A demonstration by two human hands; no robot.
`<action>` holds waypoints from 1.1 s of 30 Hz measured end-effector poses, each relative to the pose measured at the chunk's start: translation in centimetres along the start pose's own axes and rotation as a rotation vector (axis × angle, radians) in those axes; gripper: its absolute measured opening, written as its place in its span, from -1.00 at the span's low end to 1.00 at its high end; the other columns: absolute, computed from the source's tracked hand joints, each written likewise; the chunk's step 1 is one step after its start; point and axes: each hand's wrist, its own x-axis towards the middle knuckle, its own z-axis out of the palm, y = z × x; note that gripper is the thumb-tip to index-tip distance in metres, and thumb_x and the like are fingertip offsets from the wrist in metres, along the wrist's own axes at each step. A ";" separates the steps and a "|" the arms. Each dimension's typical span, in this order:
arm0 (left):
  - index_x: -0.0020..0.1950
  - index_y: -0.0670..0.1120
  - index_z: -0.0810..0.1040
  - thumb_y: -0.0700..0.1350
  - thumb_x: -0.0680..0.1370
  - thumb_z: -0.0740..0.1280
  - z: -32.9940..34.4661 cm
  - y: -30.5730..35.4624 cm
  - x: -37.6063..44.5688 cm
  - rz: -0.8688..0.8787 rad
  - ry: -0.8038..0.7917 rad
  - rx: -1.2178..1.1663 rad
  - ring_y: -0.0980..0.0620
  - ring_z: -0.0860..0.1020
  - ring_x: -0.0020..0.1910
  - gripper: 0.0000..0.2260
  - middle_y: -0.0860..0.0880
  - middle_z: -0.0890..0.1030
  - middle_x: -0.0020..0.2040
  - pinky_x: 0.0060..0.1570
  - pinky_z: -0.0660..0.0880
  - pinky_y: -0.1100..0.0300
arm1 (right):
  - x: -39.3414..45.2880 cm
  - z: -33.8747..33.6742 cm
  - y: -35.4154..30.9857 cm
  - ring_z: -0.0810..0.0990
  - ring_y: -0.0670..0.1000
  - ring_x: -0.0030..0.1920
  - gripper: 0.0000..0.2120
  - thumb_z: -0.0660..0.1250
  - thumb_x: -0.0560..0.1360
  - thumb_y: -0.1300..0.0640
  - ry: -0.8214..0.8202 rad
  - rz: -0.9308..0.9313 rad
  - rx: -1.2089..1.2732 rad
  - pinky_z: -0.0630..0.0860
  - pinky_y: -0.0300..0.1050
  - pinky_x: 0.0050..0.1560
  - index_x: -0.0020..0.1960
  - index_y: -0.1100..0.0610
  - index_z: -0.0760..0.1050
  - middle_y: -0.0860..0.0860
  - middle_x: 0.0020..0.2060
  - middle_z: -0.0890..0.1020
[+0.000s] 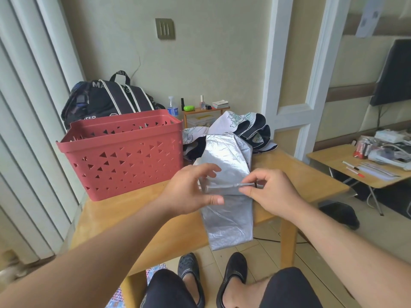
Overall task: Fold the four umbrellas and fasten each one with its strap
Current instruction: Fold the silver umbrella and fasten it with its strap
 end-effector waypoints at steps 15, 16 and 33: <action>0.16 0.09 0.54 0.23 0.57 0.30 6.3 -3.8 -1.8 -0.211 0.101 0.220 -0.05 0.43 0.18 -0.71 0.09 0.54 0.15 0.21 0.37 0.05 | 2.1 0.8 -1.5 0.51 -0.20 -0.30 -0.80 0.57 0.47 0.18 0.281 0.026 0.227 0.47 -0.33 -0.18 -0.14 -0.10 0.64 -0.09 -0.19 0.66; 0.28 0.08 0.55 0.30 0.58 0.20 6.3 -3.7 -1.9 -0.156 0.019 0.284 -0.05 0.42 0.25 -0.58 0.08 0.54 0.24 0.30 0.36 0.03 | 2.4 0.9 -1.6 0.49 -0.20 -0.32 -0.80 0.57 0.47 0.18 0.279 0.025 0.225 0.45 -0.34 -0.19 -0.15 -0.10 0.64 -0.10 -0.22 0.64; 0.04 0.18 0.57 -0.17 0.65 0.23 2.3 -4.9 -1.8 -0.466 -0.076 0.042 0.00 0.55 0.05 -0.76 0.19 0.60 -0.02 -0.08 0.35 0.18 | -3.8 1.3 0.2 0.49 -0.14 0.05 -0.91 0.61 0.41 0.04 -0.073 -0.291 -0.269 0.35 -0.32 0.16 -0.13 -0.09 0.72 -0.28 -0.16 0.59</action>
